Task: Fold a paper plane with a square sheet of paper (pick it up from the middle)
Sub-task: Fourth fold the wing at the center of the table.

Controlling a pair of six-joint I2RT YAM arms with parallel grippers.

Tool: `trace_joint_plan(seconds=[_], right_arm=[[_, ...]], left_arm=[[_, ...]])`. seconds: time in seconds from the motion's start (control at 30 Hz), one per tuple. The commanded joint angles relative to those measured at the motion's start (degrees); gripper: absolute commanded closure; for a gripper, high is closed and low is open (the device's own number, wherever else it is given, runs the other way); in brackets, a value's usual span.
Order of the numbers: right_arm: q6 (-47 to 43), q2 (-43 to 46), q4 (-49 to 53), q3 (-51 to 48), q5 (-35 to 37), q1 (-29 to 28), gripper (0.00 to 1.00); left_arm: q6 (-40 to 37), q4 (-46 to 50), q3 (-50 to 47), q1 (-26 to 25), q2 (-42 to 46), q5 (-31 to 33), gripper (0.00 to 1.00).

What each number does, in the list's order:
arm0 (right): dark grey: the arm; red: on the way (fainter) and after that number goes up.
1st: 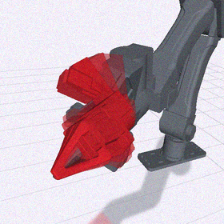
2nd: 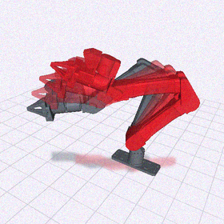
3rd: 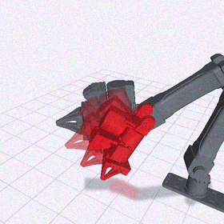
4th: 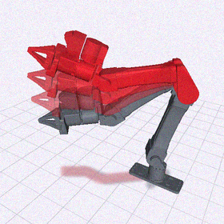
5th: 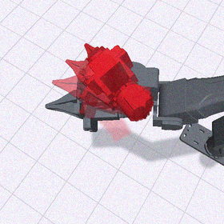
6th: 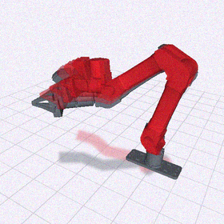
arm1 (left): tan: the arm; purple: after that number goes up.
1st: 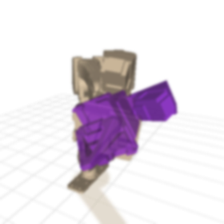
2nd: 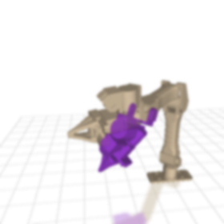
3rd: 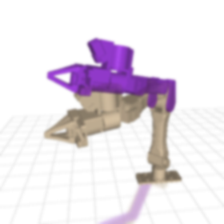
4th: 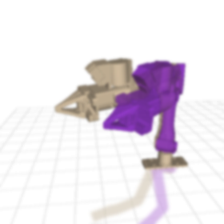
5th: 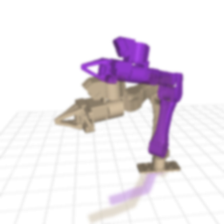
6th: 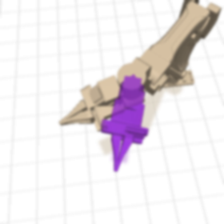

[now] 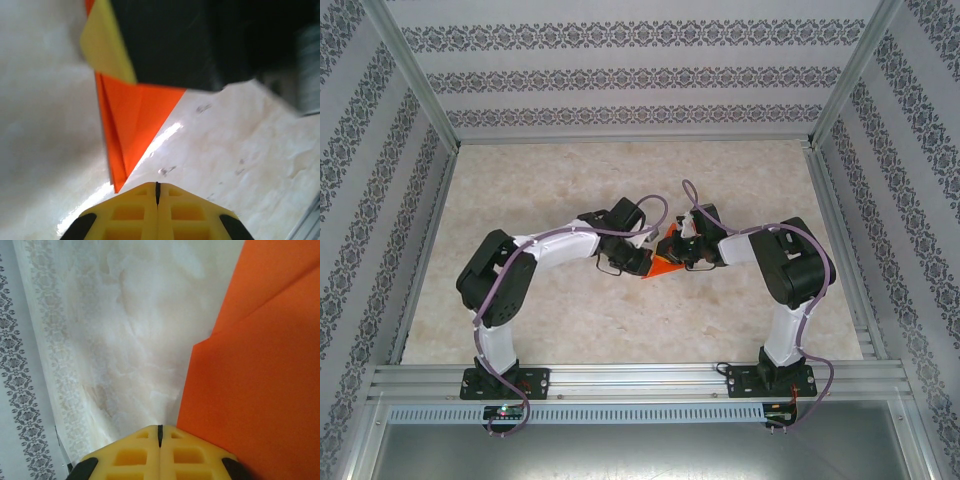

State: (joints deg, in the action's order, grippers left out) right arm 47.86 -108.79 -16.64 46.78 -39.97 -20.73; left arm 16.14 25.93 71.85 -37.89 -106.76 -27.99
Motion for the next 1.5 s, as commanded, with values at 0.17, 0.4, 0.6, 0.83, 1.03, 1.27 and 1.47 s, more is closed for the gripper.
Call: trace_joint_plan(seconds=[0.17,0.4,0.6,0.83,1.03,1.27,1.47], right_arm=[[-0.99,-1.86,4.87,-1.27,3.49,0.64,0.97],[-0.75,-1.59,4.96,-0.64,2.81,0.59,0.96],[-0.99,-1.51,5.39,-0.55,2.92,0.6,0.97],[-2.57,-1.55,7.61,1.1,4.52,0.95,0.95],[-5.67,-0.71,11.88,3.58,8.15,1.98,0.93],[-7.97,-1.76,14.17,6.92,8.91,3.95,0.93],[-8.91,-2.47,14.39,8.58,9.38,5.75,0.93]], left_arm=[[2.24,-7.07,2.12,0.1,-4.43,-3.9,0.94],[0.34,-7.59,2.11,0.34,-7.5,-0.48,0.95],[-0.36,-8.36,1.03,0.43,-9.7,1.95,0.95],[-1.48,-8.69,-0.83,0.89,-11.83,1.6,0.96],[-3.07,-7.42,-3.12,1.39,-12.2,2.35,1.0],[-4.09,-6.36,-4.42,2.85,-13.32,-0.37,1.0],[-4.8,-5.14,-3.93,3.23,-14.27,-1.9,1.0]])
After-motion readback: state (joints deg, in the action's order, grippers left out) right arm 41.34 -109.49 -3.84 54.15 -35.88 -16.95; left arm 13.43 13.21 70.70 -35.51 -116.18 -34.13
